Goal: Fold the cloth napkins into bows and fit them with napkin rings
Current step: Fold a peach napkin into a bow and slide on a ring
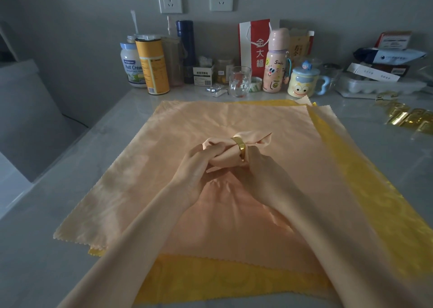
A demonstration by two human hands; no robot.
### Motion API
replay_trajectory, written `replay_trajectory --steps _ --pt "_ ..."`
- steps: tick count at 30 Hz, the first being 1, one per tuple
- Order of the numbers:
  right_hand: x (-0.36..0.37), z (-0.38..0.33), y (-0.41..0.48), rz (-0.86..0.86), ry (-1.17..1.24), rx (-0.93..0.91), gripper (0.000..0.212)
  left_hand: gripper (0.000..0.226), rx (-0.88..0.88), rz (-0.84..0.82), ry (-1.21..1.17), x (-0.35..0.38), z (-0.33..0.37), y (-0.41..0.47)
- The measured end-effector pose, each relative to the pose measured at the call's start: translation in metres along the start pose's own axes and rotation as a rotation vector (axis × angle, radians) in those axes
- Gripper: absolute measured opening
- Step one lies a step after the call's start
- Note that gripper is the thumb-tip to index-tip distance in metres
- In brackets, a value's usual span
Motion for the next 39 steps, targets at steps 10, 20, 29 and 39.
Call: replay_trajectory --steps 10,20,29,39 --pt "-0.006 0.001 0.000 0.166 -0.006 -0.012 0.030 0.042 0.087 -0.071 -0.106 0.015 -0.004 -0.007" --pt "-0.001 -0.019 -0.009 0.192 -0.011 -0.135 0.032 0.013 -0.124 0.161 -0.145 0.006 -0.018 -0.007" --pt "-0.015 0.007 0.002 -0.182 0.697 0.253 0.055 0.037 0.025 -0.022 -0.305 -0.002 -0.001 0.004" --pt "-0.022 0.017 0.009 -0.190 1.329 0.348 0.009 0.049 0.054 -0.187 -0.126 -0.001 0.009 0.003"
Point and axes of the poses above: each hand's wrist, its own y-axis towards the middle knuckle, its own x-axis out of the palm, z = x × y, the point moved 5 cm from there along y, towards the middle knuckle, and after that the axes turned 9 degrees about x, right-handed, at the moved point
